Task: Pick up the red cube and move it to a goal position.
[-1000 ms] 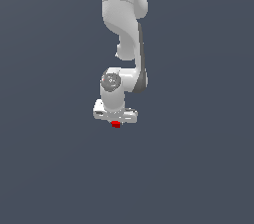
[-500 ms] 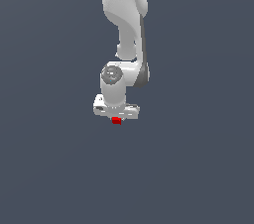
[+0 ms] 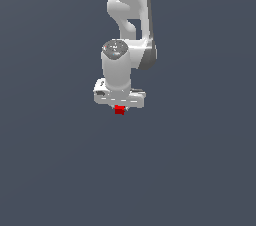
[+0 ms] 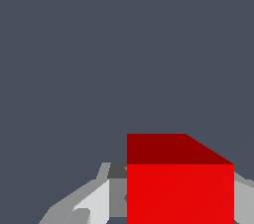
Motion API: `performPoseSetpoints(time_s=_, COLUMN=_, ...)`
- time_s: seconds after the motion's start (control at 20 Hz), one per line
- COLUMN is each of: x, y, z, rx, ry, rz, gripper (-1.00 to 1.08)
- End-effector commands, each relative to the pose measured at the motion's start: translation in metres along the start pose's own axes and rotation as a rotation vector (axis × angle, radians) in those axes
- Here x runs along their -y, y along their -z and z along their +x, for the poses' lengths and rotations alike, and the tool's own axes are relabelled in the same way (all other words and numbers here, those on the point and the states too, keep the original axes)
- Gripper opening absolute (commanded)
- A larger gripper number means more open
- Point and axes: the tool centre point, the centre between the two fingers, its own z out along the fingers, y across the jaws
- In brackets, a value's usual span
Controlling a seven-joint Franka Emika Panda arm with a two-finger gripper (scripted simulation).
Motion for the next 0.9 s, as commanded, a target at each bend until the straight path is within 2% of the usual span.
performPoseSetpoints(time_s=0.0, x=0.004, y=0.025, z=-0.004, rx=-0.001, ry=0.0, rz=0.0, gripper=-1.0)
performPoseSetpoints(time_s=0.45, x=0.013, y=0.091, z=-0.013, rx=-0.001, ry=0.0, rz=0.0, gripper=-1.0)
performPoseSetpoints(time_s=0.85, x=0.016, y=0.109, z=-0.013, rx=-0.001, ry=0.0, rz=0.0, gripper=-1.0)
